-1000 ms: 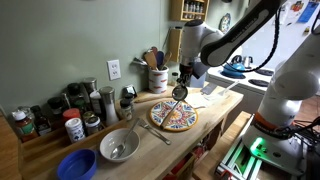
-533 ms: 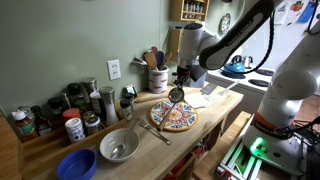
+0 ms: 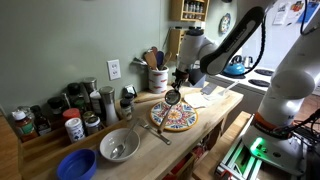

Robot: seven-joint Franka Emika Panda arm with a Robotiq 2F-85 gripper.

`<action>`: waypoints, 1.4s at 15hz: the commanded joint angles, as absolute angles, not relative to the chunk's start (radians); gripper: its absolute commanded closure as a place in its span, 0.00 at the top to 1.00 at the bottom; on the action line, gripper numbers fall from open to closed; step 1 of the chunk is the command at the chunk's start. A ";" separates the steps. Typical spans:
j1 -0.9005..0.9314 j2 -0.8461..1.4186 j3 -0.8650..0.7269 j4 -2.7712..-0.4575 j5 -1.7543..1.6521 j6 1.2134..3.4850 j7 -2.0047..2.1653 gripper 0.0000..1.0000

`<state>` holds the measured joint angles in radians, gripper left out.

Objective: Put the big soup ladle on the yellow chopping board

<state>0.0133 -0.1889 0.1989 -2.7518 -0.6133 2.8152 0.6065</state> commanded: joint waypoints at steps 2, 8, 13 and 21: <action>-0.045 -0.162 0.191 -2.752 -0.798 2.889 0.710 0.01; -0.091 -0.116 0.175 -2.751 -1.022 2.951 0.845 0.01; -0.104 -0.082 0.163 -2.751 -1.163 2.993 0.947 0.09; -0.114 -0.093 0.136 -2.748 -1.274 3.045 1.028 0.81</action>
<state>-0.1038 -0.0935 0.1535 -2.7476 -1.2377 3.0063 1.0033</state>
